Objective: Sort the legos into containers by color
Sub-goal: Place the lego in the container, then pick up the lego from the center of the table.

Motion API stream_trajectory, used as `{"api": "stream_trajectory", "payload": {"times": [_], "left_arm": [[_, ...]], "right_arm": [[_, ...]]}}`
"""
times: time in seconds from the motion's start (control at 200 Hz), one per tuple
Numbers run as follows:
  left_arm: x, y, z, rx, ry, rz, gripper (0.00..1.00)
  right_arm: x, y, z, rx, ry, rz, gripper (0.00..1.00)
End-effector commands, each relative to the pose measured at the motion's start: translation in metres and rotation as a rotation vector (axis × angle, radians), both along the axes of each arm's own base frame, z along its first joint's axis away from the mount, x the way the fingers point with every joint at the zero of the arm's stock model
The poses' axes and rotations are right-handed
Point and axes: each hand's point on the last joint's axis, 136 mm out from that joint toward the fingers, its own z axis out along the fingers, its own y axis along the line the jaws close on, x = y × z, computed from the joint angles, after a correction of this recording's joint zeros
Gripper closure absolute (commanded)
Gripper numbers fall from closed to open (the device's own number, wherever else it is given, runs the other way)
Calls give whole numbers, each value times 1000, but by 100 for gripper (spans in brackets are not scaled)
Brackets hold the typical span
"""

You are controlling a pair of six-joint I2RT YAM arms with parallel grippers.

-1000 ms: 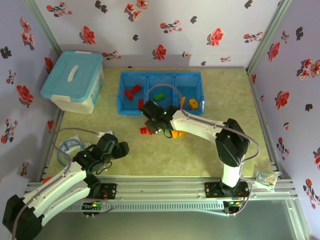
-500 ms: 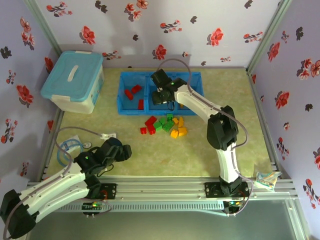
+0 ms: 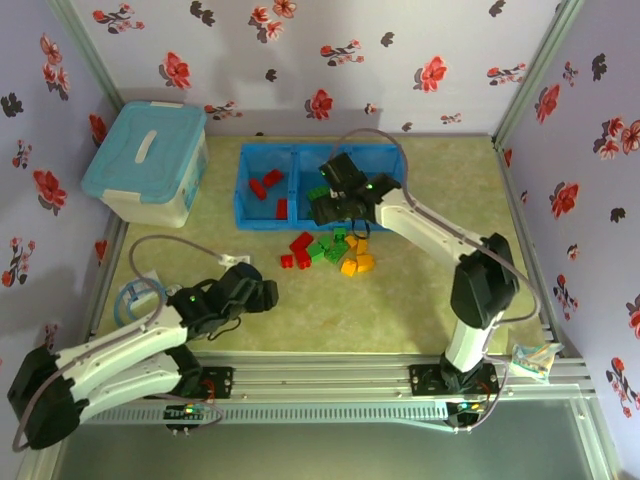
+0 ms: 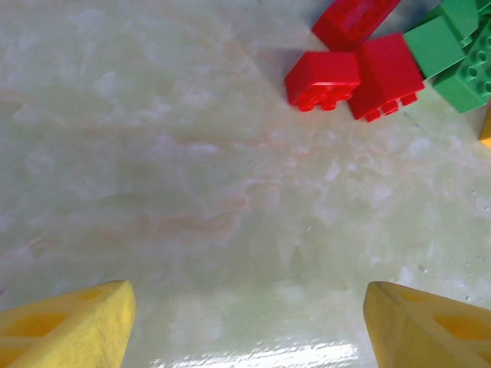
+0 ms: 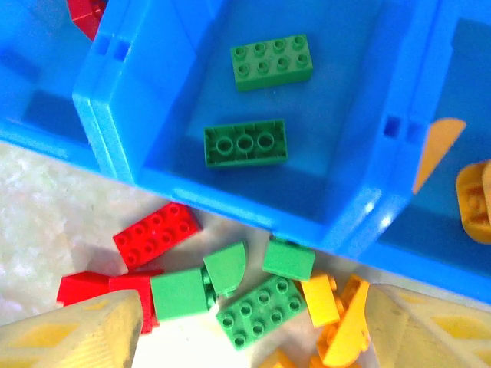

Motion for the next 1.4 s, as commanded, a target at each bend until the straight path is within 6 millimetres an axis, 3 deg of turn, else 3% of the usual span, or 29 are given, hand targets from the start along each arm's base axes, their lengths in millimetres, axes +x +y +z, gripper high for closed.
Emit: {"api": "stream_trajectory", "payload": {"times": [0.0, 0.205, 0.575, 0.775, 1.04, 1.23, 1.395], "left_arm": [[19, -25, 14, -29, -33, -37, 21], [45, -40, 1, 1, 38, -30, 24], [85, -59, -25, 49, 119, -40, 29], [101, -61, -43, 93, 165, -29, 32], [109, -57, -62, 128, 208, -13, 50], [105, -47, -58, 161, 195, 12, 70], [104, -35, -32, 195, 138, 23, 73]], "right_arm": [[-11, -5, 11, 71, -39, -26, 24], [-40, -35, 9, 108, -64, -71, 26], [-81, -81, -24, 131, -63, -170, 27], [-93, -92, -40, 134, -42, -199, 28], [-97, -99, -46, 139, -47, -221, 30], [-98, -98, -50, 148, -37, -227, 31], [-101, -97, -58, 162, -21, -235, 31]]}}
